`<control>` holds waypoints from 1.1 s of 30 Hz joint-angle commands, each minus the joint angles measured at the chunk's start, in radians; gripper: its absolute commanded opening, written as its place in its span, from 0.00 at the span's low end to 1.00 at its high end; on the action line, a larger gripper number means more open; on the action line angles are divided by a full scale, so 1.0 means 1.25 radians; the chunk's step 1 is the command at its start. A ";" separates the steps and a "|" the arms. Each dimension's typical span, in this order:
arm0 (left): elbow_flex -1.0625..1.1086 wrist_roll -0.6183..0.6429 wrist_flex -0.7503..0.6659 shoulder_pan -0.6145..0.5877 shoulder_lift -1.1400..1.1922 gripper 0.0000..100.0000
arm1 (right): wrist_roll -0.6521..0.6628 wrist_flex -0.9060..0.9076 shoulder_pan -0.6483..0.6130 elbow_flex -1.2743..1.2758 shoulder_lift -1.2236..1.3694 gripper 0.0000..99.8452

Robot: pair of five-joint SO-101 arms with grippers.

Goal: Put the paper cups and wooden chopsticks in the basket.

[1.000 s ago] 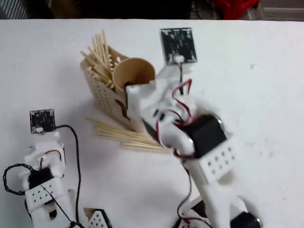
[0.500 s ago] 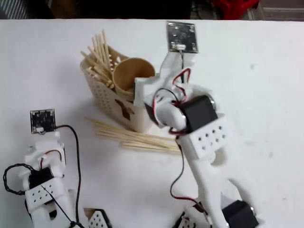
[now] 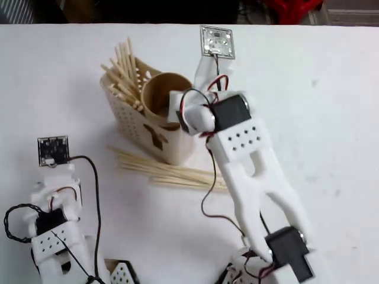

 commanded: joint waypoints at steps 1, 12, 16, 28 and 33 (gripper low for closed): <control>-0.004 -0.007 -0.018 0.008 -0.010 0.08 | 0.004 -0.002 0.040 -0.005 0.035 0.13; -0.004 -0.007 -0.018 0.008 -0.010 0.08 | 0.106 -0.072 0.161 -0.096 0.087 0.02; -0.004 -0.007 -0.018 0.008 -0.010 0.08 | 0.147 -0.071 0.161 -0.174 0.137 0.02; -0.004 -0.007 -0.018 0.008 -0.010 0.08 | 0.243 0.127 0.161 -0.568 0.368 0.02; -0.004 -0.007 -0.018 0.008 -0.010 0.08 | 0.304 0.192 0.157 -0.752 0.474 0.02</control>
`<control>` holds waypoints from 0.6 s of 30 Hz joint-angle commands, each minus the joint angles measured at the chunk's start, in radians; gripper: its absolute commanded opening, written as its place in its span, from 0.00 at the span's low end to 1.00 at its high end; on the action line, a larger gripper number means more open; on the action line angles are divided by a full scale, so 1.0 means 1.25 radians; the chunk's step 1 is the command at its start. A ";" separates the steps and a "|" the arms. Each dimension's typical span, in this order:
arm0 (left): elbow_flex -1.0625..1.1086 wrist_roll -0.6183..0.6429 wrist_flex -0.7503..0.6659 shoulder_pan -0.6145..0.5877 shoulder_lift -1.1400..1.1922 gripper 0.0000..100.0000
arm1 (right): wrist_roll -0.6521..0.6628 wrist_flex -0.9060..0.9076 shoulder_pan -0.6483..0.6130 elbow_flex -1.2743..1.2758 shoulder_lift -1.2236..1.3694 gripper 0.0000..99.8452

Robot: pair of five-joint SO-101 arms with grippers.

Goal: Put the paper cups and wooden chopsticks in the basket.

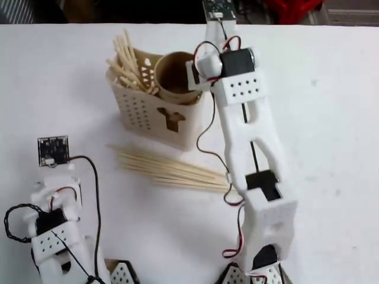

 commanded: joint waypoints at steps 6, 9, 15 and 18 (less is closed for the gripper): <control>-0.004 -0.007 -0.018 0.008 -0.010 0.08 | 0.131 0.084 0.018 -0.298 0.121 0.02; -0.004 -0.007 -0.018 0.008 -0.010 0.08 | 0.163 0.116 0.024 -0.324 0.147 0.02; -0.004 -0.007 -0.018 0.008 -0.010 0.08 | 0.163 0.121 0.045 -0.329 0.136 0.25; -0.004 -0.007 -0.018 0.009 -0.010 0.08 | 0.162 0.121 0.063 -0.324 0.110 0.34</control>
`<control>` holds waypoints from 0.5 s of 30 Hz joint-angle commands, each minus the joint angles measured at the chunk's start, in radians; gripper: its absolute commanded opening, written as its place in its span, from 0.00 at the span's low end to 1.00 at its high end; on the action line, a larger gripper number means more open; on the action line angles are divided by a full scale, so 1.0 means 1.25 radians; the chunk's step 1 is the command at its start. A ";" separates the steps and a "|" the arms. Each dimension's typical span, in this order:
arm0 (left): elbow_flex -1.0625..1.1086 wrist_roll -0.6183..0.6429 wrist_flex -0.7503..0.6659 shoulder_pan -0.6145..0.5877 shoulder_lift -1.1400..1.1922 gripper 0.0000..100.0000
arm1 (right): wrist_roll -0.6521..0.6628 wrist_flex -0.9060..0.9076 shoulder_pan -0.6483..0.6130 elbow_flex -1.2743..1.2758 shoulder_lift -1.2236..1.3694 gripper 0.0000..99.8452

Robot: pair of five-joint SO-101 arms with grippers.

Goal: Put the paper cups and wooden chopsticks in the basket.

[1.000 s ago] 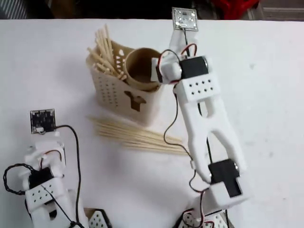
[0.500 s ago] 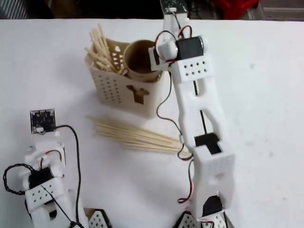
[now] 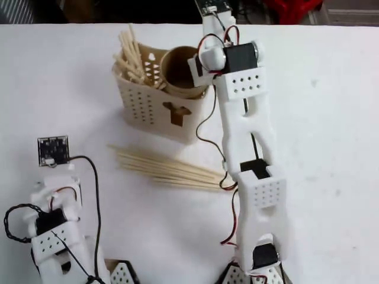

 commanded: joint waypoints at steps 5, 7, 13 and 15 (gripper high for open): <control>-0.004 -0.007 -0.018 0.010 -0.010 0.08 | 0.016 0.007 0.056 -0.010 -0.104 0.26; -0.004 -0.007 -0.018 0.010 -0.010 0.08 | 0.016 0.008 0.050 0.041 -0.141 0.21; -0.004 -0.007 -0.018 0.010 -0.010 0.08 | 0.017 0.007 -0.031 0.236 -0.287 0.20; -0.004 -0.007 -0.018 0.010 -0.010 0.08 | 0.017 0.006 -0.060 0.290 -0.346 0.20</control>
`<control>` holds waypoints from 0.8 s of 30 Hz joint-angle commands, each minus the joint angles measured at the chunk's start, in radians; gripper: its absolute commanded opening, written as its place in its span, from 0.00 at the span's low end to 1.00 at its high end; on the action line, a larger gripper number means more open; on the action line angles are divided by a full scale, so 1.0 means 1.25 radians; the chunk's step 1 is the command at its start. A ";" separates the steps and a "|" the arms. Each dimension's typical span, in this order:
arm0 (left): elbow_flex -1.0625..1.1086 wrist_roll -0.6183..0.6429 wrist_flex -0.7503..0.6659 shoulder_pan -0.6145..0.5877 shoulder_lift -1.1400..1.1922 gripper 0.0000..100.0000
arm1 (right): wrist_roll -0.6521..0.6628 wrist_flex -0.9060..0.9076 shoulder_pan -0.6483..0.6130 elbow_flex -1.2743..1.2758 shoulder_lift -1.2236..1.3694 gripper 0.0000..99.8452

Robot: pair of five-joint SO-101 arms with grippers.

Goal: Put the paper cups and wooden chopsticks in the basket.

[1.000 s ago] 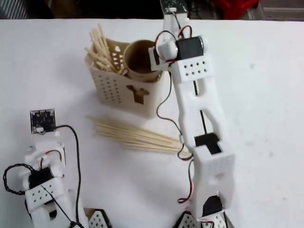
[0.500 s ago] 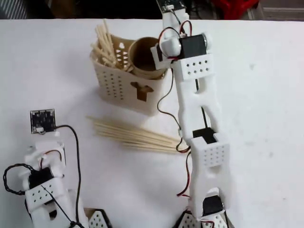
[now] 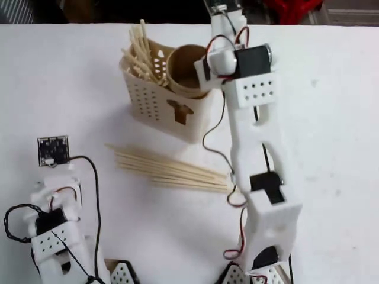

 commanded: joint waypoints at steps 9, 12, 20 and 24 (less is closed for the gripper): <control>-0.004 -0.007 -0.018 0.010 -0.010 0.08 | 0.010 0.007 -0.114 0.212 -0.363 0.20; -0.004 -0.007 -0.018 0.010 -0.010 0.08 | 0.011 0.006 -0.112 0.223 -0.409 0.20; -0.004 -0.007 -0.018 0.010 -0.010 0.08 | 0.109 0.007 -0.202 0.411 -0.607 0.05; -0.004 -0.007 -0.018 0.010 -0.010 0.08 | 0.215 -0.008 -0.325 0.648 -0.752 0.03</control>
